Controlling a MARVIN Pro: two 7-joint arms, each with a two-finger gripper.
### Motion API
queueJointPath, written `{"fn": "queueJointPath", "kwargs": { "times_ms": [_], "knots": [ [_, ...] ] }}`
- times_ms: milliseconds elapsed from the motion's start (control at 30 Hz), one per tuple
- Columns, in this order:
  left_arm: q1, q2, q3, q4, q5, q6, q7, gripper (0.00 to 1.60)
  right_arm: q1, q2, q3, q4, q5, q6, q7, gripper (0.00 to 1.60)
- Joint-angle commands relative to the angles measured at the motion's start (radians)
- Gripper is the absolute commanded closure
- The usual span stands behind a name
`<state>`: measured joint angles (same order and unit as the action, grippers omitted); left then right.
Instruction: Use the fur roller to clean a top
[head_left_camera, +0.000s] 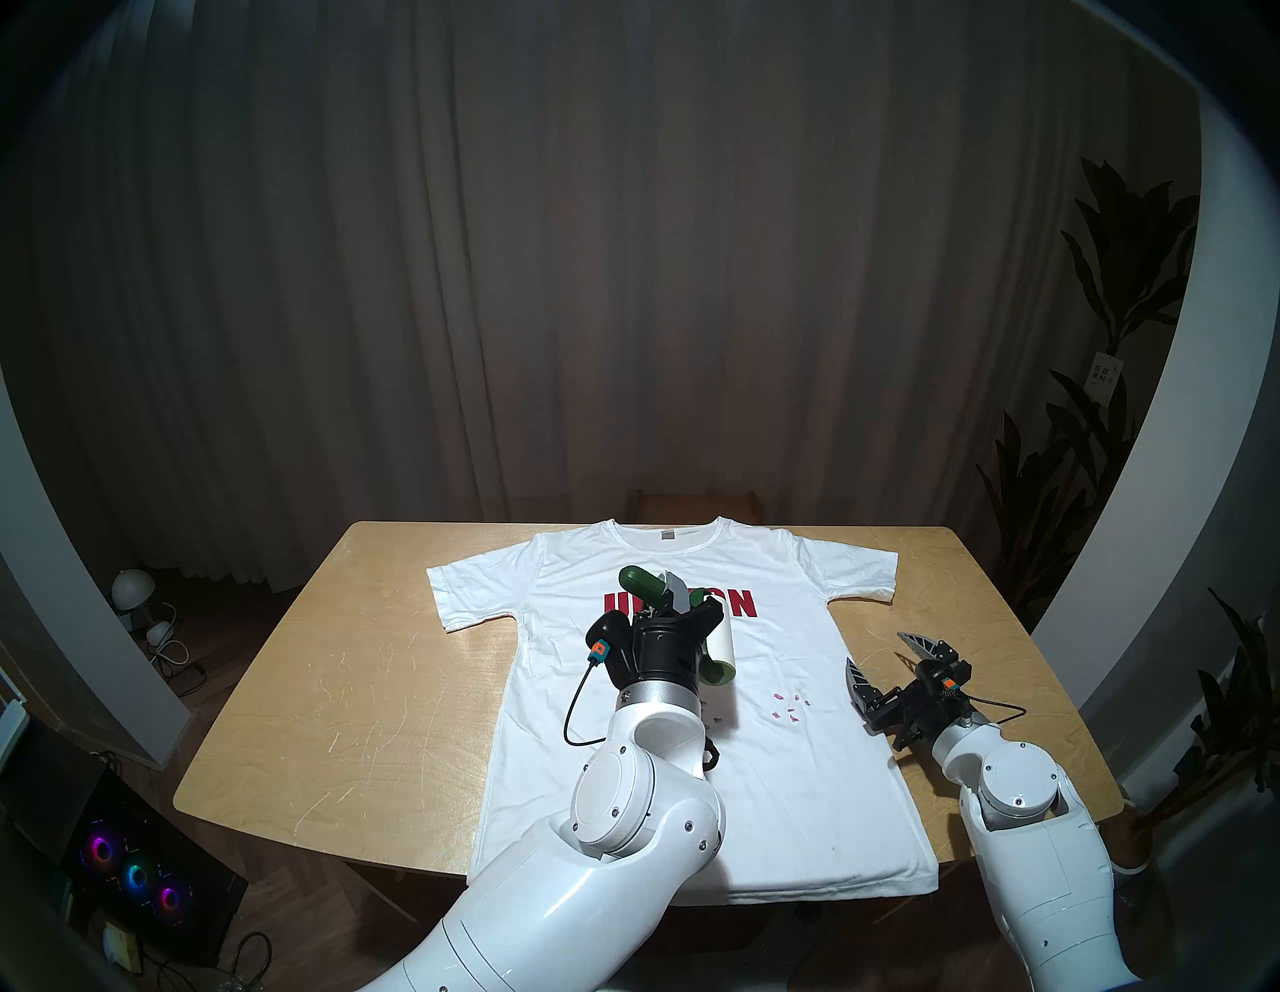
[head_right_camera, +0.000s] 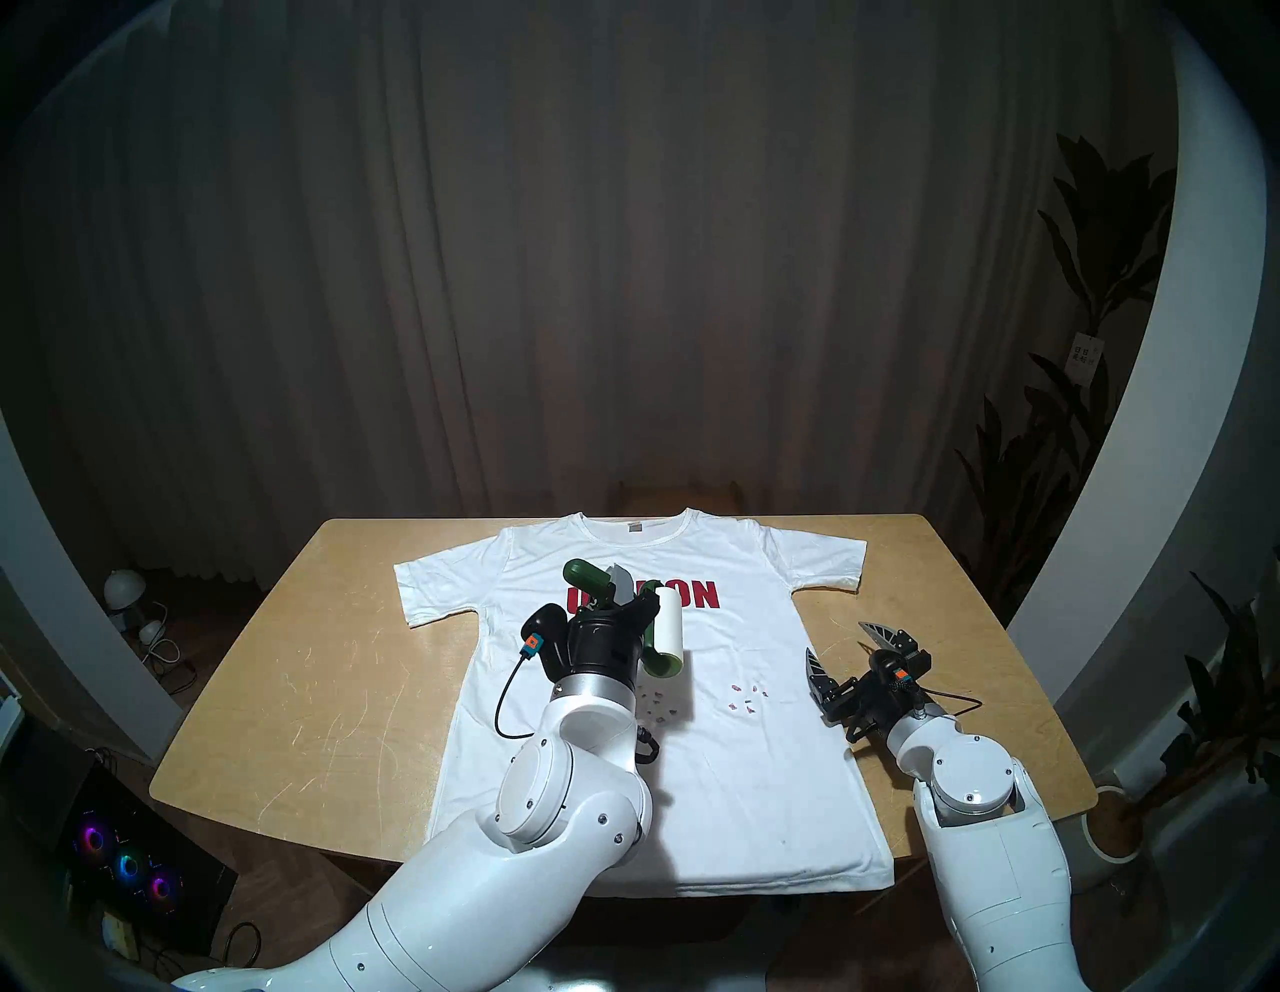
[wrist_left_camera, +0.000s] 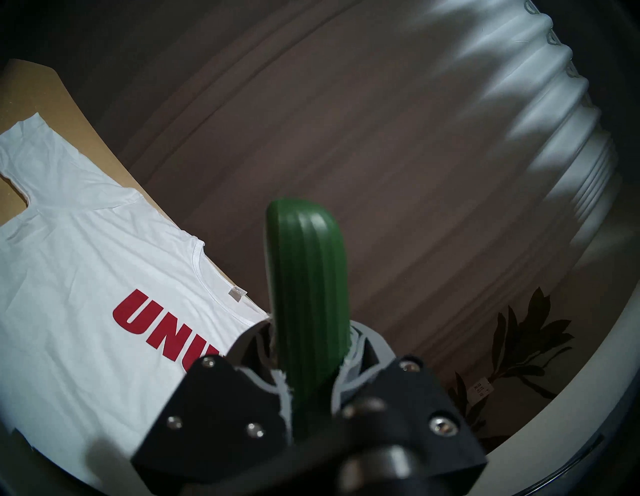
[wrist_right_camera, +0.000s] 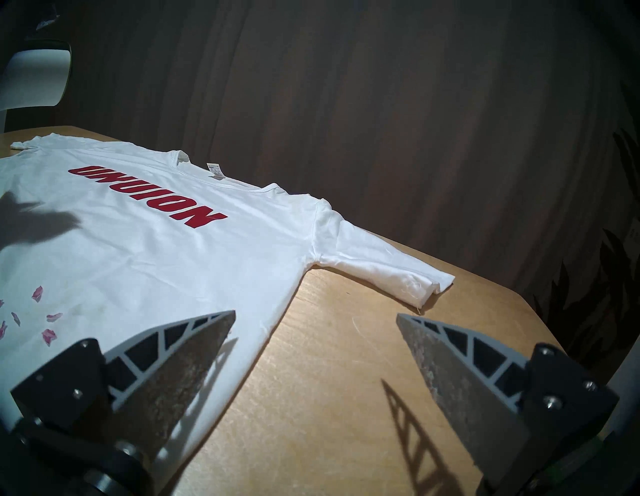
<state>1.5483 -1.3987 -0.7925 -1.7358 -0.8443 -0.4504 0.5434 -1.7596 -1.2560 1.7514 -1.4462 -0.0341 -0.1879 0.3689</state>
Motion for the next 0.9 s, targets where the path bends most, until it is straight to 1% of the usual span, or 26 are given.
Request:
{"fn": "queueJointPath", "kwargs": {
  "times_ms": [0, 200, 300, 333, 367, 567, 733, 867],
  "knots": [
    [-0.103, -0.028, 0.061, 0.049, -0.008, -0.039, 0.003, 1.60, 0.000, 0.011, 0.007, -0.024, -0.009, -0.006, -0.002, 0.00],
    [-0.152, -0.072, 0.085, 0.110, -0.022, -0.051, 0.012, 1.60, -0.003, 0.013, 0.012, -0.026, -0.018, -0.008, -0.004, 0.00],
    [-0.167, -0.084, 0.093, 0.128, -0.029, -0.059, 0.014, 1.60, -0.009, 0.014, 0.018, -0.029, -0.020, -0.008, -0.006, 0.00],
    [-0.174, -0.081, 0.107, 0.129, -0.038, -0.061, 0.009, 1.60, -0.013, 0.014, 0.021, -0.031, -0.021, -0.007, -0.007, 0.00],
    [-0.174, -0.081, 0.107, 0.129, -0.038, -0.061, 0.009, 1.60, -0.013, 0.014, 0.021, -0.031, -0.021, -0.007, -0.007, 0.00],
    [-0.210, -0.056, 0.198, 0.141, -0.075, -0.092, 0.024, 1.60, -0.024, 0.012, 0.029, -0.037, -0.024, -0.004, -0.011, 0.00],
    [-0.238, -0.065, 0.239, 0.163, -0.084, -0.114, 0.047, 1.60, -0.036, 0.017, 0.036, -0.038, -0.024, -0.005, -0.012, 0.00],
    [-0.254, -0.071, 0.260, 0.181, -0.081, -0.139, 0.059, 1.60, -0.039, 0.018, 0.038, -0.037, -0.023, -0.005, -0.014, 0.00]
  ]
}}
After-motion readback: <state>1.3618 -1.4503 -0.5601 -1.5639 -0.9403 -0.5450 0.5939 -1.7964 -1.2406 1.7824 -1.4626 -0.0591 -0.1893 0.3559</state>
